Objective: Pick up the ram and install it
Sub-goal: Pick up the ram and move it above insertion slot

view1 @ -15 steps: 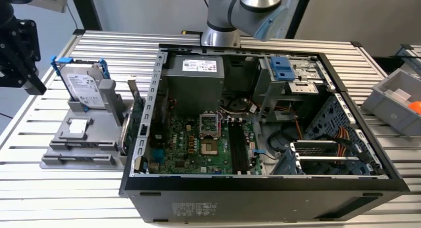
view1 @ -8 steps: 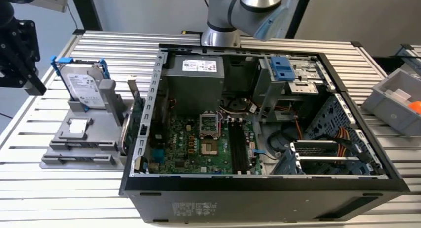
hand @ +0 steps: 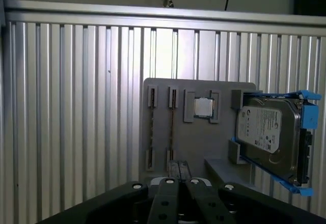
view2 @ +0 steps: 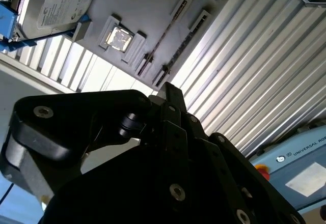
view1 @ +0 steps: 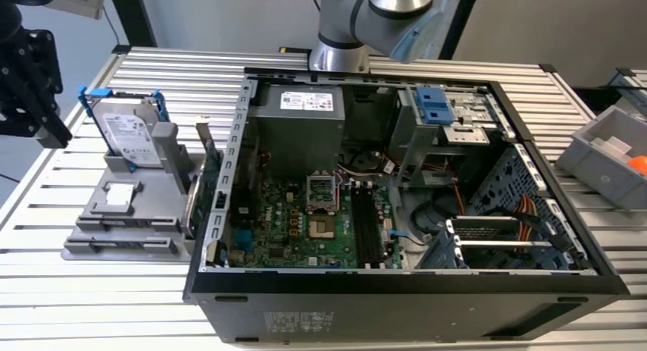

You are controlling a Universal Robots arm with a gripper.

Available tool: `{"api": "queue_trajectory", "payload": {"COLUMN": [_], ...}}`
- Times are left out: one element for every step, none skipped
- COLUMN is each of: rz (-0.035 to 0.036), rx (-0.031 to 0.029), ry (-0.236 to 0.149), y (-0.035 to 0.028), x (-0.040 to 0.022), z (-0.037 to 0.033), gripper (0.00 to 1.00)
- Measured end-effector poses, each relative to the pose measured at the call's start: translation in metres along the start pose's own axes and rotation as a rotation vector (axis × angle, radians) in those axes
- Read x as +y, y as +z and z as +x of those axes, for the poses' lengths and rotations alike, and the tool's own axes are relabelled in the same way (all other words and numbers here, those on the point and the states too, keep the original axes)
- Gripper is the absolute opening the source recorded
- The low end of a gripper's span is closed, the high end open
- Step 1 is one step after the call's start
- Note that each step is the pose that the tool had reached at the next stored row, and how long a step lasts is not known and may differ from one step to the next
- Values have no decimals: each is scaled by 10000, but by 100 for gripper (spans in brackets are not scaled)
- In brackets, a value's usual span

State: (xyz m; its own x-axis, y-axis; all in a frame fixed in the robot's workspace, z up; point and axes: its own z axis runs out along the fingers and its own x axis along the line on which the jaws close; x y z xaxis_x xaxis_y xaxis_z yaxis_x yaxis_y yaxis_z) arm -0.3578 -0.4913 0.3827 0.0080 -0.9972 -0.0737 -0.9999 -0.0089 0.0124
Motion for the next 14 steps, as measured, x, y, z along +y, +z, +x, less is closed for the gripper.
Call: {"api": "queue_trajectory", "payload": {"rz": [1, 0, 0, 0, 0, 0, 0, 0, 1, 1, 0, 3, 4, 4], "rx": [0, 0, 0, -1, 0, 0, -1, 0, 0, -1, 0, -2, -1, 0], "ry": [0, -1, 0, 0, -1, -1, -1, -1, -1, -1, -1, -1, -2, -2], "y": [0, 0, 0, 0, 0, 0, 0, 0, 0, 0, 1, 5, 10, 16], "x": [0, 0, 0, 0, 0, 0, 0, 0, 0, 0, 0, -1, -1, -5], "z": [0, 0, 0, 0, 0, 0, 0, 0, 0, 0, 0, 0, 0, 1], "gripper": [100, 100, 100, 100, 100, 100, 100, 100, 100, 100, 100, 100, 100, 100]}}
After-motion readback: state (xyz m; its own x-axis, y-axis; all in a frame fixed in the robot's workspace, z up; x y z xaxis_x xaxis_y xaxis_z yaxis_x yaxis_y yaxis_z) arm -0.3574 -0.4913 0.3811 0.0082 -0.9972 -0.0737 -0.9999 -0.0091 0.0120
